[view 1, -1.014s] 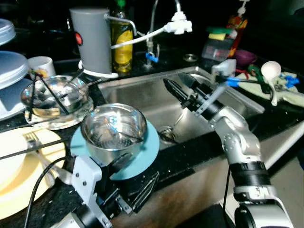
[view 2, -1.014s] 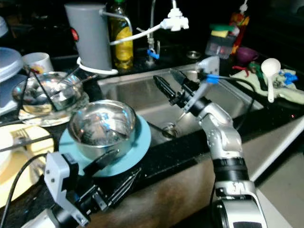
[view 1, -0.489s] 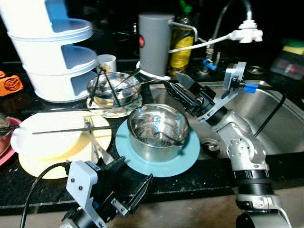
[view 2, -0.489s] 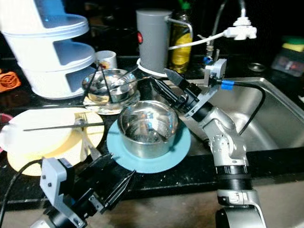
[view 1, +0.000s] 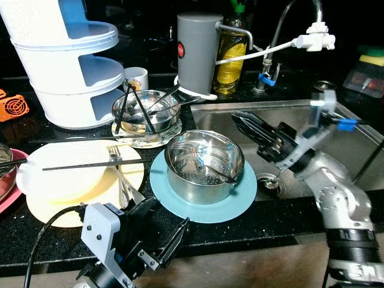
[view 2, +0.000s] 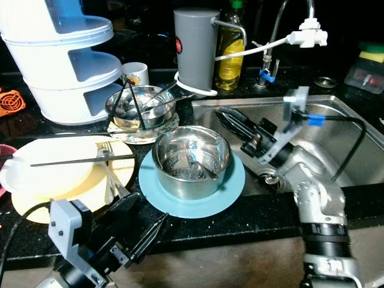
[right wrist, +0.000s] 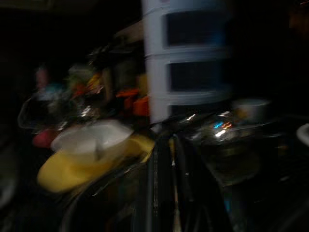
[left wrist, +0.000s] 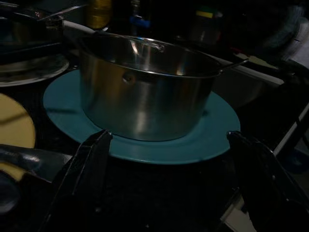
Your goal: Kitchen organization
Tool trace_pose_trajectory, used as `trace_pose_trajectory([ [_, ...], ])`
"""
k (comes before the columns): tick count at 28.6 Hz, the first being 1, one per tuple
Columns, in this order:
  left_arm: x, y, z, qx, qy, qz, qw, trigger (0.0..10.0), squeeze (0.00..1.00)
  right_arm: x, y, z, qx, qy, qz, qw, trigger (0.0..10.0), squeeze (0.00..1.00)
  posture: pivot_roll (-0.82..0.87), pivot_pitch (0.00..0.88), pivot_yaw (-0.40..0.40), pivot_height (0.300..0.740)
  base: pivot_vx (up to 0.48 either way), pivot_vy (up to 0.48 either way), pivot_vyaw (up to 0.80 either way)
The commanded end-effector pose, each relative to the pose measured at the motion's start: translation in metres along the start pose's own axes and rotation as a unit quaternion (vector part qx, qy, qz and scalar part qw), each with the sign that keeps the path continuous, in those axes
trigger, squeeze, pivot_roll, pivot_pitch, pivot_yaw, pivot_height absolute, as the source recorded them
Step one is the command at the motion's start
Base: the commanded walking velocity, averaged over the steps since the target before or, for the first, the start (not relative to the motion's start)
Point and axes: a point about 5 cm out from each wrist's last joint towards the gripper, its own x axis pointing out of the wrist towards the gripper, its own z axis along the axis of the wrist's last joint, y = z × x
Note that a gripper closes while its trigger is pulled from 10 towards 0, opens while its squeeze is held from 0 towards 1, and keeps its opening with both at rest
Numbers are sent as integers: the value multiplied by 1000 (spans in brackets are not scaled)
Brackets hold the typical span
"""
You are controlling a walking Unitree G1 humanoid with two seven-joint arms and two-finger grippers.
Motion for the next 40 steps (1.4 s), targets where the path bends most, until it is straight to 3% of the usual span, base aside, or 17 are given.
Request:
trace_pose_trajectory([
  [1,-2,2,-6,1,12,6,1000,10000,0,-1,13,0,-3,25,50,998,0,0,51,0,-73,740,0,0,0],
  [3,-2,2,-6,1,12,6,1000,10000,0,-2,17,-2,-8,45,62,997,0,0,50,0,-72,740,0,0,0],
  [4,-2,2,-6,1,12,5,1000,10000,0,-1,17,-5,-14,62,50,997,10000,0,50,0,-72,740,0,0,0],
  [5,-2,2,-6,1,12,5,1000,10000,0,-1,17,-5,-14,62,50,997,10000,0,50,0,-72,740,0,0,0],
  [6,-2,3,-5,2,12,5,1000,10000,0,-2,17,-9,-12,76,39,996,10000,569,50,0,-72,740,0,0,0],
  [7,-2,3,-6,2,12,5,1000,10000,0,-2,19,-10,-8,80,42,996,10000,1000,50,0,-71,740,0,0,0],
  [22,-1,6,-7,4,14,0,1000,10000,0,-12,42,-8,8,123,101,987,10000,1000,42,0,-62,740,0,0,0],
  [26,0,6,-8,4,14,-3,1000,10000,0,-19,47,-9,-2,164,113,980,10000,1000,37,0,-61,740,0,0,0],
  [27,0,6,-8,4,14,-5,1000,10000,0,-20,48,-12,-15,183,113,977,10000,773,37,0,-61,740,0,0,0],
  [28,1,6,-8,4,13,-6,1000,10000,0,-20,48,-15,-28,200,110,973,10000,0,37,0,-61,740,0,0,0],
  [31,2,5,-8,3,13,-8,1000,10000,0,-19,48,-19,-51,230,111,966,10000,0,35,0,-60,740,0,0,0],
  [39,2,5,-7,4,11,-10,1000,10000,0,-14,44,-16,-72,220,97,968,10000,0,37,0,-59,740,0,0,0],
  [40,2,4,-7,3,11,-10,1000,10000,0,-14,44,-16,-71,214,96,970,5216,0,37,0,-59,740,0,0,0],
])
